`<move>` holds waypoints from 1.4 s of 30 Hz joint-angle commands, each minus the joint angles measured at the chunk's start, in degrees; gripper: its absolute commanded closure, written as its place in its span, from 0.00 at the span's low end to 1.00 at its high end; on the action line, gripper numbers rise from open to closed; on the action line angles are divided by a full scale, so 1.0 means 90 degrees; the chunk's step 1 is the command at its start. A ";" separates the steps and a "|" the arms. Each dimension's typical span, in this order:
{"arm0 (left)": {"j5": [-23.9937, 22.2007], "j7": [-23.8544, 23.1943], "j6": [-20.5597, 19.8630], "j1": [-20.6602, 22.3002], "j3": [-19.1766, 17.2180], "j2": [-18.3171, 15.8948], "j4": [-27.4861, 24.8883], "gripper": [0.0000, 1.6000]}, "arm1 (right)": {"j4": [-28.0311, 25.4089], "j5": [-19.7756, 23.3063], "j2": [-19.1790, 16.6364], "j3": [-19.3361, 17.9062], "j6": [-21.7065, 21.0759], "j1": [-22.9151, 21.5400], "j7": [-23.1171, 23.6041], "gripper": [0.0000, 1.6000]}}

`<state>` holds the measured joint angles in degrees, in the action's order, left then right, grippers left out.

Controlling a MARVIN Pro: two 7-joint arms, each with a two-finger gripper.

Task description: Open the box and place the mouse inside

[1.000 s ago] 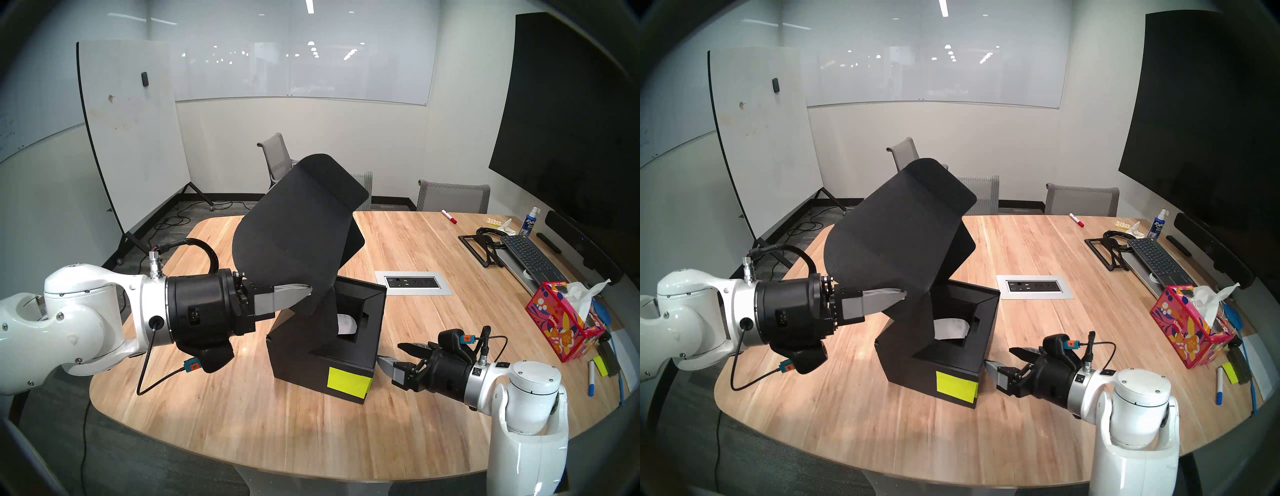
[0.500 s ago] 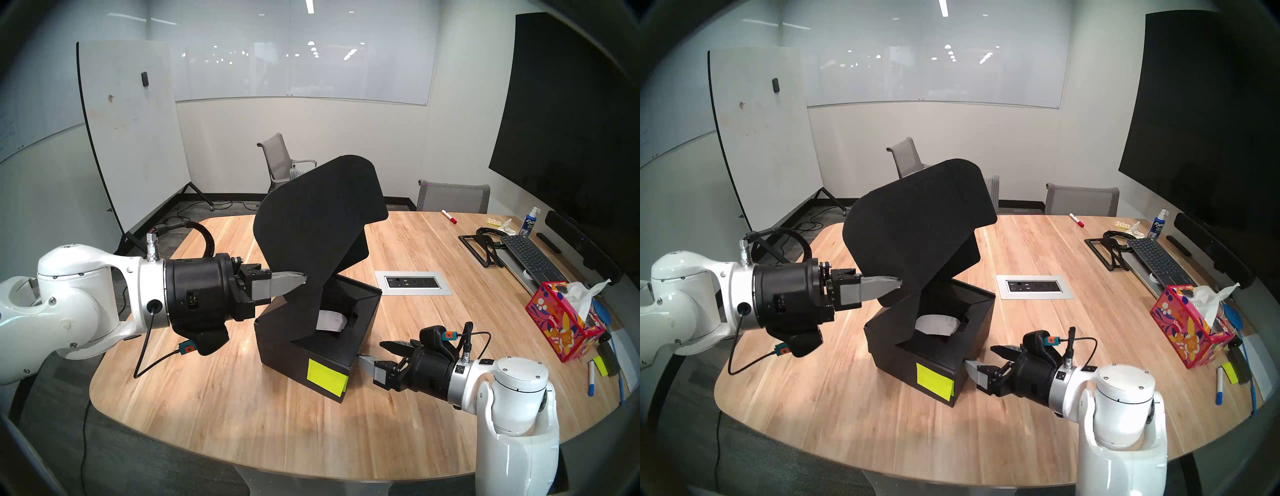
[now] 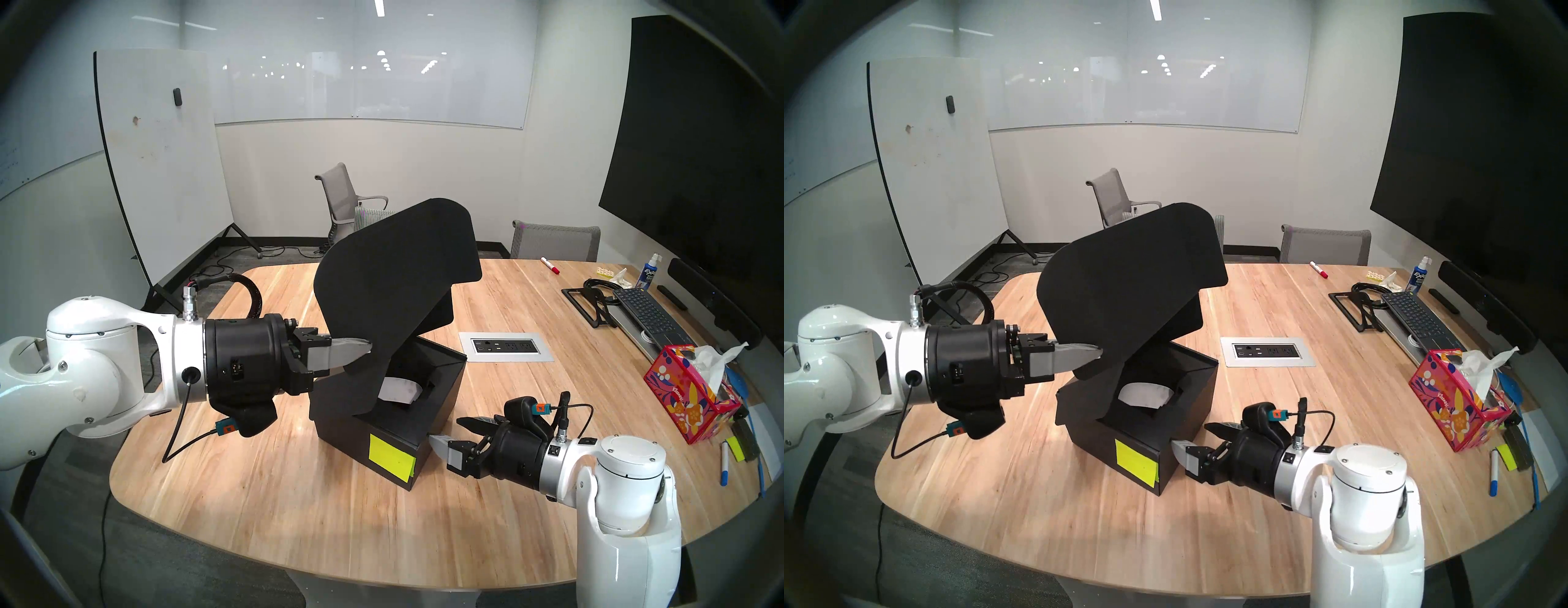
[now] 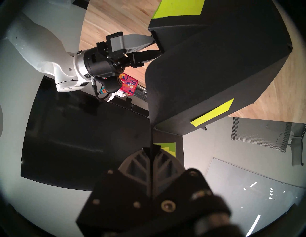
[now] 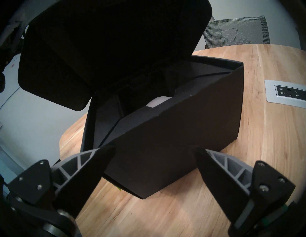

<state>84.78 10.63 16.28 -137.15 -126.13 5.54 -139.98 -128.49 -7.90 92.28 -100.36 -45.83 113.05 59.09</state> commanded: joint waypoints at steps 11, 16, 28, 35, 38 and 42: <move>-0.0169 -0.0095 0.0174 0.0086 0.0446 0.0021 -0.0002 0.00 | -0.0318 0.0056 -0.0130 0.0056 -0.0194 0.0121 -0.0065 0.00; -0.0219 -0.0117 0.0228 0.0154 0.0574 0.0021 -0.0002 0.00 | -0.0359 0.0052 -0.0188 0.0016 -0.0260 0.0175 -0.0156 0.00; -0.0576 -0.0311 0.0147 0.0329 0.0804 0.0021 -0.0002 0.00 | -0.0566 0.0042 -0.0478 -0.0802 -0.0460 0.0510 -0.0339 0.00; -0.0936 -0.0664 -0.0015 0.0291 0.1052 0.0021 -0.0002 0.00 | -0.0754 0.0130 -0.0586 -0.1378 -0.0539 0.0783 -0.0347 0.00; -0.1133 -0.0867 -0.0110 0.0218 0.1231 0.0021 -0.0002 0.00 | -0.0846 0.0204 -0.0593 -0.1588 -0.0546 0.0915 -0.0332 0.00; -0.1456 -0.1157 -0.0315 0.0136 0.1482 0.0051 -0.0002 0.00 | -0.0980 0.0324 -0.0600 -0.1817 -0.0512 0.1077 -0.0293 0.00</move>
<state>75.48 3.01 16.34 -134.73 -114.70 5.62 -139.87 -134.18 -7.00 87.35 -113.95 -51.18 120.16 53.67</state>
